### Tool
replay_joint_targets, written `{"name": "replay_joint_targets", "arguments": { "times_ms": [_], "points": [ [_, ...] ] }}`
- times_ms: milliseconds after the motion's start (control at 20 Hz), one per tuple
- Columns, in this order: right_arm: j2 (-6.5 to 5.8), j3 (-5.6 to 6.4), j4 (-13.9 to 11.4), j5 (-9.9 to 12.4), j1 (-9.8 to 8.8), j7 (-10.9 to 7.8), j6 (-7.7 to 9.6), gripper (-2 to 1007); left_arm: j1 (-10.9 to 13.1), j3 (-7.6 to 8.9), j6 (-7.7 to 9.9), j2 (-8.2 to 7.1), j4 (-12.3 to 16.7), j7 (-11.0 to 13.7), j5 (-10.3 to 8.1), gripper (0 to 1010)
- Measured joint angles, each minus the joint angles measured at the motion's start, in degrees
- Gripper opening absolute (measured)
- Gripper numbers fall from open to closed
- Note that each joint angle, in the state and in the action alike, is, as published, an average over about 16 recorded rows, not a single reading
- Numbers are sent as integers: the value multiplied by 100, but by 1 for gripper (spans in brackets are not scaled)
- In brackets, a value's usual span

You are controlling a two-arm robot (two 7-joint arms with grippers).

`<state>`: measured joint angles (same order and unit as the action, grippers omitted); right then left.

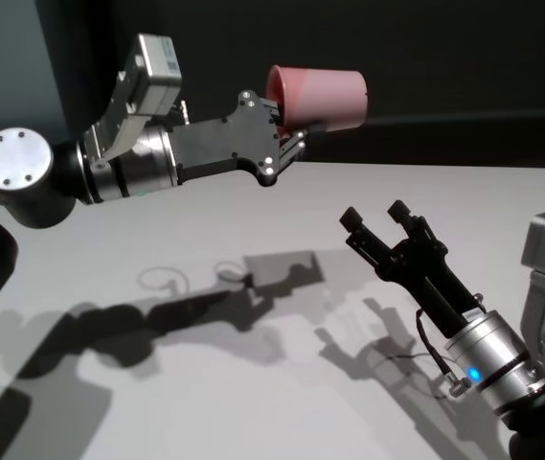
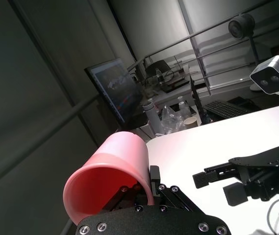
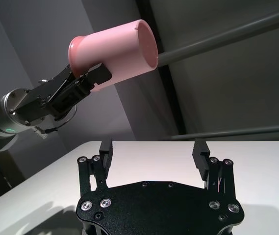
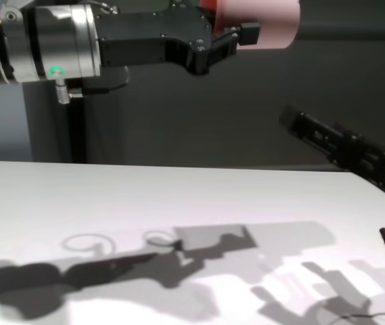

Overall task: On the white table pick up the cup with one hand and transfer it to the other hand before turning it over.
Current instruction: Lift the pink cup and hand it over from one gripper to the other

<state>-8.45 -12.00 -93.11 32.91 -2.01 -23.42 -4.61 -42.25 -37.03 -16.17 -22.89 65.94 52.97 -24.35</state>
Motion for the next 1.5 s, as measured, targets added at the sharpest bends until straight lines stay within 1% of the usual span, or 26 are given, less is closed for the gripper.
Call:
{"name": "replay_joint_targets", "arguments": {
  "times_ms": [250, 500, 600, 750, 950, 1100, 1300, 1500],
  "points": [
    [-22, 151, 248, 910, 111, -731, -41, 1002, 1, 1, 1, -2, 2, 0, 0, 37],
    [-4, 244, 614, 1742, 308, -1445, -1, 1002, 1, 2, 1, -3, 3, 0, 0, 37],
    [17, 261, 775, 2021, 402, -1683, 44, 1002, 1, 2, 1, -3, 3, 0, 0, 37],
    [59, 267, 1018, 2383, 549, -1979, 125, 1002, 1, 2, 1, -4, 4, 0, 0, 37],
    [120, 245, 1304, 2756, 740, -2272, 229, 1002, 1, 2, 1, -4, 4, -1, -1, 37],
    [160, 215, 1471, 2951, 865, -2409, 295, 1002, 1, 2, 0, -4, 4, -1, -1, 37],
    [197, 167, 1632, 3121, 1011, -2496, 361, 1002, 1, 2, 0, -4, 4, -1, -1, 37],
    [220, 107, 1767, 3220, 1151, -2544, 391, 1002, 1, 2, 0, -4, 4, -1, -1, 37]
  ]
}}
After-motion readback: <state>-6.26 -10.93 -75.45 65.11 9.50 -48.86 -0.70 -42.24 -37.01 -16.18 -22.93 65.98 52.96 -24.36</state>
